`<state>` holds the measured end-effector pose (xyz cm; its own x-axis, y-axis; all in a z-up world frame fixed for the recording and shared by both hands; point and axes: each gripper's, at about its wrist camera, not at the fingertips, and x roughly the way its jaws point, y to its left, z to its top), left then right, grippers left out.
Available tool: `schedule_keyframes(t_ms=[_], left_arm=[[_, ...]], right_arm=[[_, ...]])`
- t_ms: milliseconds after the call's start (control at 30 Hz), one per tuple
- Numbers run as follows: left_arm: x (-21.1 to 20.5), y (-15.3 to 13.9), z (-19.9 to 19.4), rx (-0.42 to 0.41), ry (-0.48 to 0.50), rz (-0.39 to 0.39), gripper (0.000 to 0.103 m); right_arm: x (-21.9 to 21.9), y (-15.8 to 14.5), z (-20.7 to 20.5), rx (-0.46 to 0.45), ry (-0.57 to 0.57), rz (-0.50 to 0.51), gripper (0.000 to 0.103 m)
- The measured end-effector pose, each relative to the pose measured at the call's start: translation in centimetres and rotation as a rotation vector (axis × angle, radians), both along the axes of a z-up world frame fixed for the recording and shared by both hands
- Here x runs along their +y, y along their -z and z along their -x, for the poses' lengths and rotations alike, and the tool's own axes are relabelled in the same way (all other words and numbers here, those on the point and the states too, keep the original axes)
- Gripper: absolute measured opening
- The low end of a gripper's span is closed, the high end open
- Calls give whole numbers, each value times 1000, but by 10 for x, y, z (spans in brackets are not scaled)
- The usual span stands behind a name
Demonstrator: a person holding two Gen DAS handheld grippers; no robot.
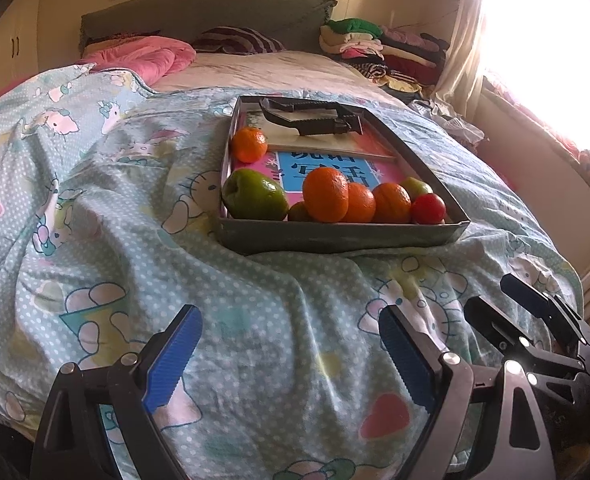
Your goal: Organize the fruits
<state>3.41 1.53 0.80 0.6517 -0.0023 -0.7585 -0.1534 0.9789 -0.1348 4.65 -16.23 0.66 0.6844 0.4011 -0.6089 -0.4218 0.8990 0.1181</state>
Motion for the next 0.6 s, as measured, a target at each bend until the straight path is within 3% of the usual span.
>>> schedule_keyframes(t_ms=[600], left_arm=[[1, 0, 1, -2, -10, -9, 90]], right_arm=[[0, 4, -3, 9, 6, 15, 80]])
